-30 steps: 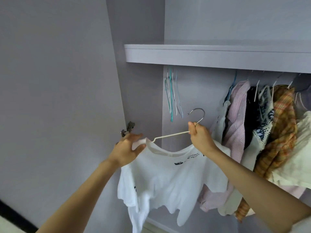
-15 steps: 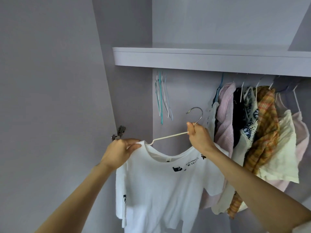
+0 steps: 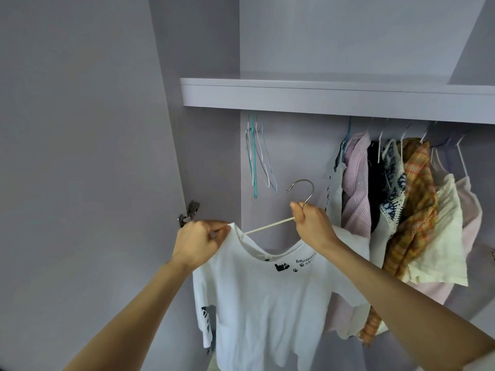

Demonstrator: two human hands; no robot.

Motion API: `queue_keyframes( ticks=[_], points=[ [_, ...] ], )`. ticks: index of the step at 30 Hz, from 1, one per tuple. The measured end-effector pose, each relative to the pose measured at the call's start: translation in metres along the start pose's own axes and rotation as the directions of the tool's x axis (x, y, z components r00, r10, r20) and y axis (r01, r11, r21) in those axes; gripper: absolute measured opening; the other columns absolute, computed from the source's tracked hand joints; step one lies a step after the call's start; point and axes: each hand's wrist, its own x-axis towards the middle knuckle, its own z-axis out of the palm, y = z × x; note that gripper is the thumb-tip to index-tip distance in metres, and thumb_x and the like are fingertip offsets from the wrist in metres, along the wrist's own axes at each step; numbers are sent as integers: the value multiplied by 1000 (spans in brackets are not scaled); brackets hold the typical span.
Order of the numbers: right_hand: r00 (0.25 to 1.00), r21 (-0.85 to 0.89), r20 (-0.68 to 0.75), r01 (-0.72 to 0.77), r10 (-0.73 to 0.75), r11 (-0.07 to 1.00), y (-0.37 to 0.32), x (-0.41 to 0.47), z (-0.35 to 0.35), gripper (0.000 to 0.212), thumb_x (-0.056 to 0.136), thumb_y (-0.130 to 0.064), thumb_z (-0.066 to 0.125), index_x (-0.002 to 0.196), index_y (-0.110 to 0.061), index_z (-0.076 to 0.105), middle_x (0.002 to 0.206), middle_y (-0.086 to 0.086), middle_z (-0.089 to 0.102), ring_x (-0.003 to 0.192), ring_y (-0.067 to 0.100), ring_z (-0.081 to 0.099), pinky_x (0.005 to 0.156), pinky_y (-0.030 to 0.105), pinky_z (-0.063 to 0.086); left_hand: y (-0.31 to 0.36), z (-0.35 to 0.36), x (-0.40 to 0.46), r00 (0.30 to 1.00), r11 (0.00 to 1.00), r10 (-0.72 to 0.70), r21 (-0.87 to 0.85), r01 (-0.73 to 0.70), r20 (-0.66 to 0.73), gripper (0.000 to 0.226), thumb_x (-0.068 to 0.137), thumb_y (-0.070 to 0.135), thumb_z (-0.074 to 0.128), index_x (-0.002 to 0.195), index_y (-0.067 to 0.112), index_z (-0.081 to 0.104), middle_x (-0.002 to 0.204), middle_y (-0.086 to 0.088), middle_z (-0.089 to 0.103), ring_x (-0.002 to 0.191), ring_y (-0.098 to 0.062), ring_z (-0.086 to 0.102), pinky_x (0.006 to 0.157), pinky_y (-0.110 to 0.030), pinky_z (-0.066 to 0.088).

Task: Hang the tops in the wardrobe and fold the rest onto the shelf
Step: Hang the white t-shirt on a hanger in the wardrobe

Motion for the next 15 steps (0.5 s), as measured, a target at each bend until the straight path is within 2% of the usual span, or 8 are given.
queue_keyframes(
  ticks=[3, 5, 7, 10, 12, 13, 14, 15],
  points=[
    [1000, 27, 18, -20, 19, 999, -9, 1, 1, 45, 101, -21, 36, 57, -19, 28, 60, 6, 43, 68, 30, 40, 62, 31, 21, 6, 8, 0, 986, 981, 35, 185, -65, 162, 23, 95, 39, 48, 106, 33, 67, 96, 1, 70, 96, -28, 63, 78, -31, 48],
    [999, 26, 33, -8, 8, 1000, -17, 0, 1, 45, 102, -20, 35, 57, -19, 28, 59, 4, 41, 68, 28, 38, 62, 30, 21, 10, 11, 0, 981, 977, 41, 197, -80, 191, 23, 96, 41, 46, 108, 30, 62, 100, 1, 69, 98, -29, 62, 73, -30, 43],
    [999, 48, 40, -12, 10, 999, -22, -1, 1, 44, 101, -23, 36, 58, -16, 30, 63, 9, 47, 69, 29, 41, 63, 31, 24, 14, 15, -1, 985, 986, 69, 138, -91, 156, 24, 97, 41, 43, 112, 31, 59, 98, 4, 69, 94, -27, 63, 67, -29, 39],
    [998, 179, 56, -31, 21, 983, -26, -5, -7, 37, 99, -23, 43, 67, -6, 45, 75, 15, 60, 75, 31, 52, 71, 33, 37, 17, 16, 0, 997, 990, 54, 127, -61, 59, 24, 99, 37, 40, 103, 31, 62, 86, 5, 69, 86, -25, 63, 62, -27, 34],
    [998, 288, 64, 2, -21, 958, -21, -10, -14, 21, 98, -16, 47, 85, -3, 58, 84, 10, 65, 82, 26, 59, 80, 30, 43, 13, 15, 2, 1000, 991, 21, 136, -21, 4, 27, 99, 38, 38, 102, 31, 64, 85, 4, 70, 84, -26, 64, 63, -28, 36],
    [997, 311, 62, 20, -41, 950, -14, -13, -19, 16, 97, -10, 47, 96, -4, 61, 91, 6, 66, 89, 22, 60, 83, 22, 43, 11, 13, 2, 1000, 992, 8, 128, -5, -24, 28, 99, 39, 39, 102, 30, 65, 84, 3, 70, 83, -27, 64, 64, -28, 36],
    [997, 303, 58, 28, -47, 953, -4, -15, -23, 19, 95, -2, 46, 107, -3, 61, 100, 5, 65, 98, 20, 60, 85, 14, 41, 8, 10, 2, 999, 993, -3, 115, 9, -54, 28, 99, 38, 40, 100, 28, 66, 83, 1, 70, 82, -29, 64, 63, -29, 37],
    [998, 267, 62, 15, -33, 964, 9, -18, -27, 28, 93, 5, 44, 116, -1, 58, 111, 7, 63, 108, 21, 57, 89, 12, 39, 5, 7, 2, 996, 995, -12, 101, 21, -85, 27, 98, 37, 42, 98, 27, 67, 81, -1, 70, 80, -32, 63, 63, -30, 38]
  ],
)
